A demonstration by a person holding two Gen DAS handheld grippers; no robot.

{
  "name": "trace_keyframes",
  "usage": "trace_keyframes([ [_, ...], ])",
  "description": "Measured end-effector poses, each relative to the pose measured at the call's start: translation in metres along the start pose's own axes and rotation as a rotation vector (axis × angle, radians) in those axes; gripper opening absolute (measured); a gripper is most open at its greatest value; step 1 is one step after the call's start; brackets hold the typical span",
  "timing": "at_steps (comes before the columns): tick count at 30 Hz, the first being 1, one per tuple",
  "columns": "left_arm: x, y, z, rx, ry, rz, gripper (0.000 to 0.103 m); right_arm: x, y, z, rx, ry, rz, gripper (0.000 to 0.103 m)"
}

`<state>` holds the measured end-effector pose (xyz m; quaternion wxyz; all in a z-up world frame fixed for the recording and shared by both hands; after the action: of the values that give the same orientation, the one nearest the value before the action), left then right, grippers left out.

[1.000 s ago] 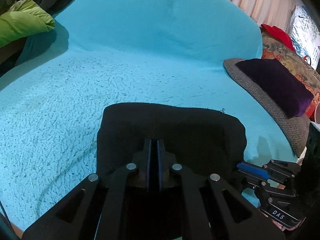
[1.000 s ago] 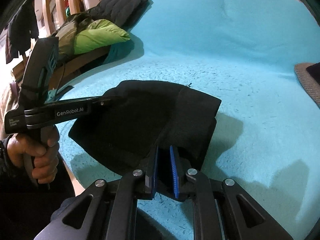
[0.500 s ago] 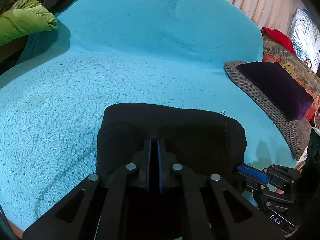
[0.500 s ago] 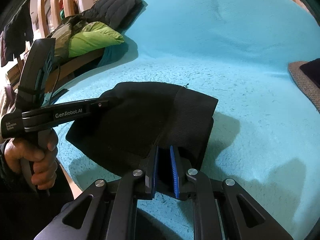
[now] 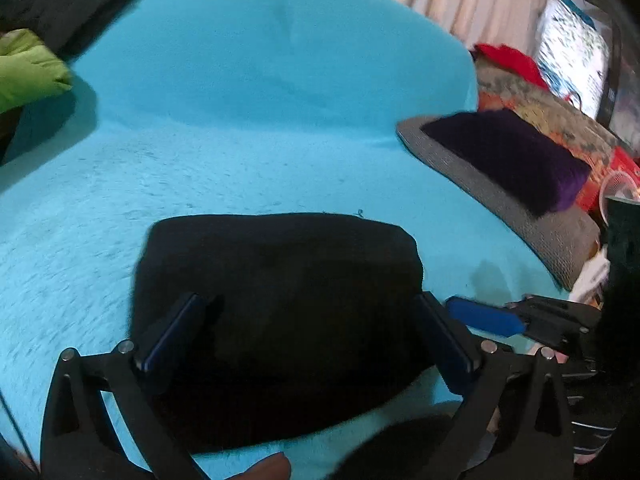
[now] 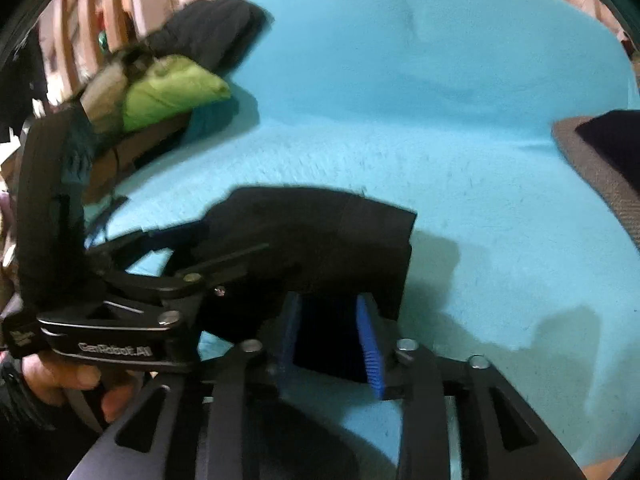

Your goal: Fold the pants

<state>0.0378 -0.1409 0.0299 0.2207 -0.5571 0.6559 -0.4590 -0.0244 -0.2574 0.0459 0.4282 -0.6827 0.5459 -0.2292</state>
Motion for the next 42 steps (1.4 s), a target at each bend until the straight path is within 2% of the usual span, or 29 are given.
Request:
trace_keyframes([
  [2, -0.003, 0.002, -0.015, 0.023, -0.057, -0.005, 0.103, -0.001, -0.001, -0.012, 0.042, 0.039, -0.044, 0.056],
  [4, -0.009, 0.004, -0.028, 0.035, -0.122, -0.01, 0.103, 0.002, 0.001, -0.018, 0.074, 0.093, -0.088, 0.068],
  [5, -0.012, 0.004, -0.036, 0.047, -0.145, -0.013, 0.103, 0.007, 0.005, -0.017, 0.078, 0.125, -0.102, 0.07],
  [8, -0.019, 0.004, -0.049, 0.059, -0.18, 0.004, 0.103, 0.027, 0.013, -0.016, 0.068, 0.214, -0.03, 0.07],
  [11, -0.02, 0.009, -0.056, 0.03, -0.205, 0.026, 0.103, 0.046, 0.02, -0.02, 0.075, 0.215, 0.174, 0.07],
  [14, -0.011, 0.017, -0.061, 0.001, -0.201, 0.044, 0.103, 0.047, 0.03, -0.016, 0.039, 0.21, 0.241, 0.07],
  [17, 0.002, 0.024, -0.07, 0.006, -0.194, 0.059, 0.103, 0.042, 0.041, -0.021, 0.026, 0.236, 0.24, 0.07],
  [20, 0.011, 0.026, -0.08, 0.016, -0.224, 0.069, 0.103, 0.036, 0.04, -0.035, 0.077, 0.247, 0.226, 0.07],
  [24, 0.017, 0.04, -0.084, -0.058, -0.189, 0.038, 0.103, 0.03, 0.043, -0.046, 0.096, 0.242, 0.223, 0.071],
  [29, 0.029, 0.05, -0.085, -0.092, -0.195, 0.106, 0.103, 0.014, 0.042, -0.05, 0.095, 0.216, 0.188, 0.071],
  [32, 0.034, 0.056, -0.084, -0.108, -0.171, 0.13, 0.103, 0.004, 0.038, -0.055, 0.117, 0.211, 0.148, 0.071],
  [37, 0.034, 0.059, -0.08, -0.116, -0.138, 0.103, 0.103, 0.004, 0.04, -0.054, 0.121, 0.217, 0.144, 0.071],
  [42, 0.041, 0.056, -0.086, -0.058, -0.145, 0.136, 0.103, 0.007, 0.041, -0.055, 0.124, 0.221, 0.16, 0.071],
])
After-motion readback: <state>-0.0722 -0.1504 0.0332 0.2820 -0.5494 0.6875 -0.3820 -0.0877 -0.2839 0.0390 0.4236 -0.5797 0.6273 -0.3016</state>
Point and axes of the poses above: each gripper's, at about its wrist camera, not at the fingertips, and z roughly the way its jaws point, x to its right, y to its underside, the point moved 5 cm from there along z, roughly the way its jaws point, and after that the axes turned 11 degrees about x, right-handed, at the moved point
